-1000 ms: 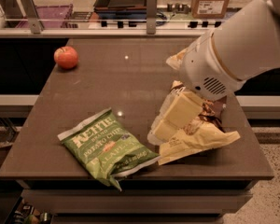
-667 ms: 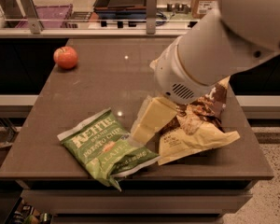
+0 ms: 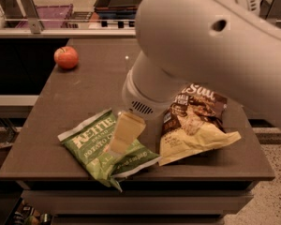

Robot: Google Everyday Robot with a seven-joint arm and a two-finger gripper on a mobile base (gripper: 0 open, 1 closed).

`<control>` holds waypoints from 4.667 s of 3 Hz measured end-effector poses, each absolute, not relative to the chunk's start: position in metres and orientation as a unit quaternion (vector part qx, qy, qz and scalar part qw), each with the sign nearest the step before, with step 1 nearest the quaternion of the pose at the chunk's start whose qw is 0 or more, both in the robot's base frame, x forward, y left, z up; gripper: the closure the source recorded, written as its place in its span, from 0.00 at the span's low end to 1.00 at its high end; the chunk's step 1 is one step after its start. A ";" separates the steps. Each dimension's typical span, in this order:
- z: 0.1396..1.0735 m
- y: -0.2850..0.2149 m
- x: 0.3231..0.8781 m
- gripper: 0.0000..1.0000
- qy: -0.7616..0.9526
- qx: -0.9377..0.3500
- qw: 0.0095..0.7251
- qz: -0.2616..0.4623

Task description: Move green jalapeno chip bag near apple

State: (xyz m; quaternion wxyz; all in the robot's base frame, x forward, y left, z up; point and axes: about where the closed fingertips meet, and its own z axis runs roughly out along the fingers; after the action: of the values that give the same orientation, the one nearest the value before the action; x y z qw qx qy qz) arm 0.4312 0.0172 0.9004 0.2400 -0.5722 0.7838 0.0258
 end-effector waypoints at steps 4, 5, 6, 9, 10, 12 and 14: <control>0.846 0.028 0.394 0.00 0.789 -0.594 0.152 0.044; 0.849 0.028 0.391 0.00 0.782 -0.605 0.143 0.043; 0.849 0.029 0.389 0.00 0.775 -0.616 0.135 0.044; 0.820 0.035 0.392 0.00 0.780 -0.614 0.112 0.032; 0.821 0.035 0.392 0.18 0.780 -0.615 0.113 0.032; 0.823 0.036 0.391 0.64 0.779 -0.616 0.114 0.030; 0.827 0.037 0.390 1.00 0.778 -0.617 0.114 0.030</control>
Offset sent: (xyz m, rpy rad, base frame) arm -0.0356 0.0065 -0.0758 -0.0694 0.1900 -0.0182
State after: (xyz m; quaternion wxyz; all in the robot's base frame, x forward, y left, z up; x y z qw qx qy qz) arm 0.3903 0.0367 0.8266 0.1144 -0.6166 0.7784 0.0297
